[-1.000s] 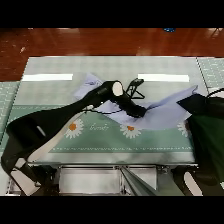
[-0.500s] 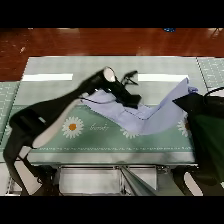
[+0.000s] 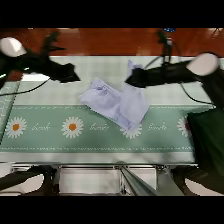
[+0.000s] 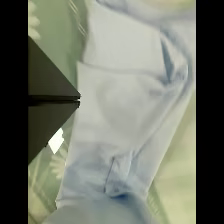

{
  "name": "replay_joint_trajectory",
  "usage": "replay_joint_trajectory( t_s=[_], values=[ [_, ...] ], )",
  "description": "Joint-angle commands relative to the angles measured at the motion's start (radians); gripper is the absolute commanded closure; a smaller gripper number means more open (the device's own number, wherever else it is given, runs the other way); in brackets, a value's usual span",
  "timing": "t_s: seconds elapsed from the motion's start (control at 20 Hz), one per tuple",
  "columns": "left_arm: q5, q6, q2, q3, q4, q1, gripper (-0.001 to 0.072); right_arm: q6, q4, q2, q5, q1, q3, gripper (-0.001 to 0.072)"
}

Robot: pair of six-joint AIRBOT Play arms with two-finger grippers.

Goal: Fold the shirts.

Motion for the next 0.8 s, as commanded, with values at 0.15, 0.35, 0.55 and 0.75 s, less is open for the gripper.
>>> replay_joint_trajectory(
  t_s=[0.15, 0.35, 0.55, 0.75],
  values=[
    [0.108, 0.006, 0.476, -0.48, 0.022, 0.148, 0.0693, -0.001, 0.109, -0.492, -0.045, 0.14, 0.349, 0.0689],
    [0.147, 0.008, 0.533, -0.643, -0.076, 0.148, 0.0693, 0.004, 0.206, -0.596, -0.212, 0.158, 0.386, 0.0495],
    [0.174, 0.04, 0.527, -0.715, -0.113, 0.148, 0.0693, 0.002, 0.293, -0.599, -0.19, 0.13, 0.41, 0.0328],
    [0.177, 0.079, 0.529, -0.7, -0.11, 0.17, 0.0693, -0.016, 0.252, -0.467, 0.153, -0.018, 0.427, 0.033]
  ],
)
